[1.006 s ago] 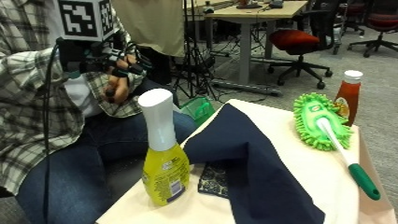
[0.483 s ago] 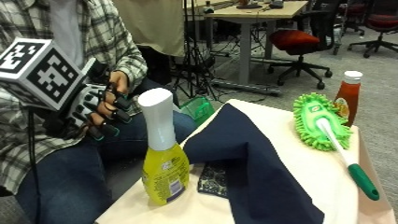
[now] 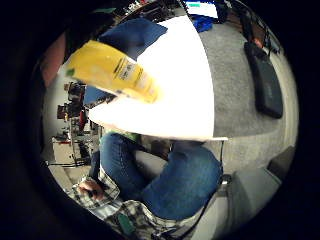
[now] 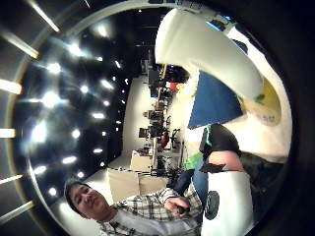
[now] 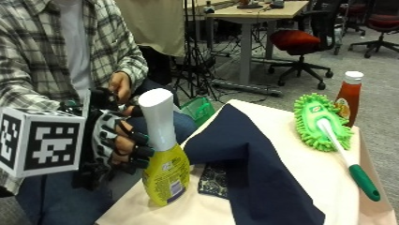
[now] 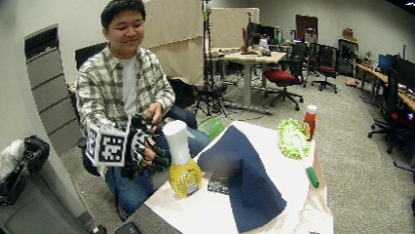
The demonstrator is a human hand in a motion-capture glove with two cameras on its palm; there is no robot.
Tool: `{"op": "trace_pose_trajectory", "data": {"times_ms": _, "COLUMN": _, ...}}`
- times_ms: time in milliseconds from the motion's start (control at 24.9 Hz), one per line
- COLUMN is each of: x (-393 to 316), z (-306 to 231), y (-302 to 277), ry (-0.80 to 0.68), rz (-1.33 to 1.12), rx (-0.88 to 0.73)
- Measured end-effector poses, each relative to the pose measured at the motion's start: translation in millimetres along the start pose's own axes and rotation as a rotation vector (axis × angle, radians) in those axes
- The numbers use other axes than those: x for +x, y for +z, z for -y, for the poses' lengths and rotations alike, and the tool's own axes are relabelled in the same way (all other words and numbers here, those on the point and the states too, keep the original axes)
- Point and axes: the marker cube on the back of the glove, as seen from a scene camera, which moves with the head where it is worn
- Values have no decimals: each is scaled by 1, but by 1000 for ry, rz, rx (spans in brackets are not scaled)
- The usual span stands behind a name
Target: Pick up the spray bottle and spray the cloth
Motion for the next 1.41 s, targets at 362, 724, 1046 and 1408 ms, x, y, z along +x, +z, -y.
{"op": "trace_pose_trajectory", "data": {"times_ms": 362, "x": 14, "z": 38, "y": 20, "ry": -73, "rz": 168, "rx": 65}}
{"op": "trace_pose_trajectory", "data": {"times_ms": 724, "x": 8, "z": 58, "y": 35, "ry": -147, "rz": 241, "rx": 117}}
{"op": "trace_pose_trajectory", "data": {"times_ms": 1046, "x": 3, "z": 76, "y": 39, "ry": -151, "rz": 232, "rx": 213}}
{"op": "trace_pose_trajectory", "data": {"times_ms": 1408, "x": 5, "z": 80, "y": 35, "ry": -133, "rz": 238, "rx": 281}}
